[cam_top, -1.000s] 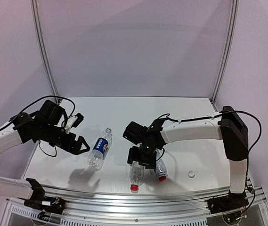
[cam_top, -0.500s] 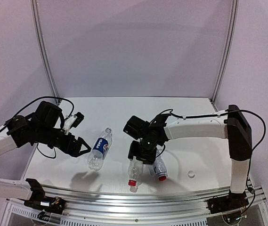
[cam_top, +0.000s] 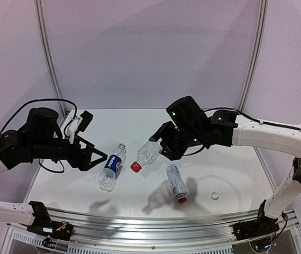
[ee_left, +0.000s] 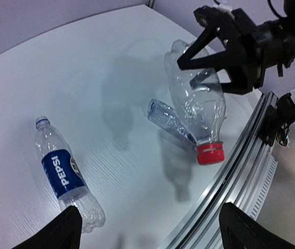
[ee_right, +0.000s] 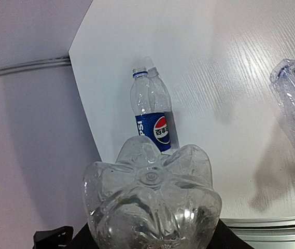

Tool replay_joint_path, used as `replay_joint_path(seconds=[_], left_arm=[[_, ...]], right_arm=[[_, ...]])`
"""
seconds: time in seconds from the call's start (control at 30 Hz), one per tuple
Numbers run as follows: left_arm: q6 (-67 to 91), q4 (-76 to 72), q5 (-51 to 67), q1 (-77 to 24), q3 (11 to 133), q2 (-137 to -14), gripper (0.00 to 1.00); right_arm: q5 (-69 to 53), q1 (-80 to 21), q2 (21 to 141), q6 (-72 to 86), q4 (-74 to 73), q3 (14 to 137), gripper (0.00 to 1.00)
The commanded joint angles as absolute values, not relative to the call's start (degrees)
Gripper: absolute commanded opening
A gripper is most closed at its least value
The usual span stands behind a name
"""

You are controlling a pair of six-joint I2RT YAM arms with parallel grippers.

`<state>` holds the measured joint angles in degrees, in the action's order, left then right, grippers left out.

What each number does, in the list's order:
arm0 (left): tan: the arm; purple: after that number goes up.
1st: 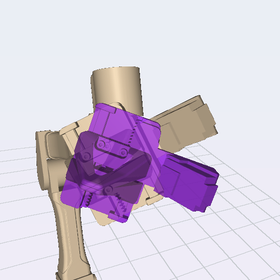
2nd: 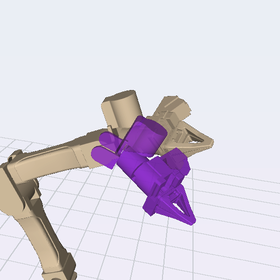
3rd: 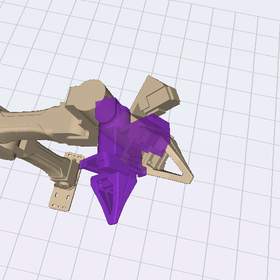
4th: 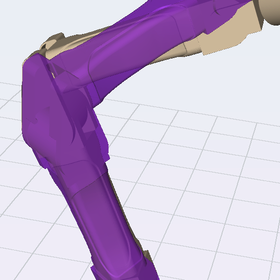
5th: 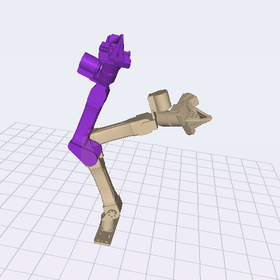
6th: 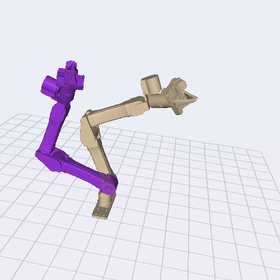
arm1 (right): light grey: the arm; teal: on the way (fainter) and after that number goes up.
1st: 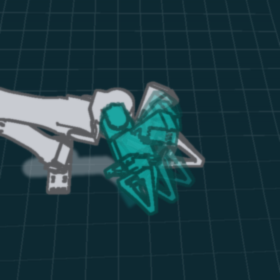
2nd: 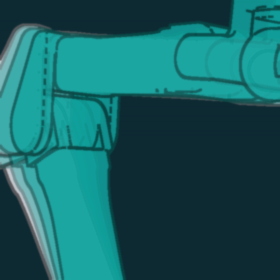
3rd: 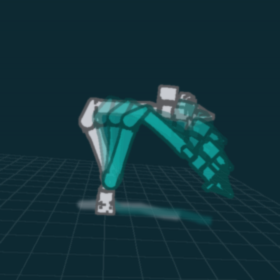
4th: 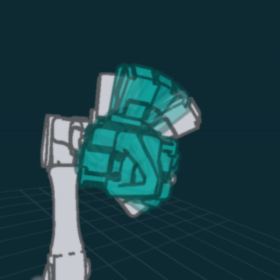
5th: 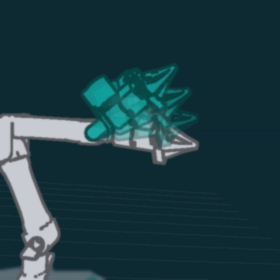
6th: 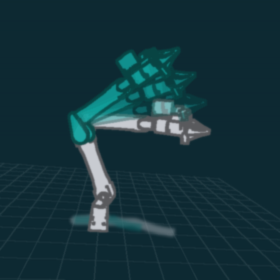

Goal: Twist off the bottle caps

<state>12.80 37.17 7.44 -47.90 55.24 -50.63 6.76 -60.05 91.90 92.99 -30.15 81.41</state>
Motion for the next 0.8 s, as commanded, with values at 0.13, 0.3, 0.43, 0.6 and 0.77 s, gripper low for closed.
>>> replay_joint_path(seconds=[0.13, 0.3, 0.43, 0.6, 0.77], left_arm=[[10.2, 24.88, -2.25, -53.11, 56.36, -51.81, 0.88], [6.68, 20.13, -4.06, -55.13, 55.78, -52.35, 0.87], [3.81, 18.1, -3.08, -55.9, 55.34, -52.79, 0.84], [2.18, 16.99, -0.78, -55.91, 55.11, -55.01, 0.86], [1.82, 15.07, 3.56, -55.91, 56.91, -59.44, 0.87]], right_arm=[[10.78, -59.86, 88.1, 103.93, -22.43, 75.4, 0.51], [12.4, -59.95, 86.44, 106.03, -21.26, 74.96, 0.5], [13.56, -59.95, 85.25, 107.84, -20.45, 74.17, 0.5], [14.36, -59.94, 84.61, 109.18, -18.85, 74.14, 0.49], [14.66, -59.94, 84.04, 110.09, -17.99, 74.37, 0.48]])
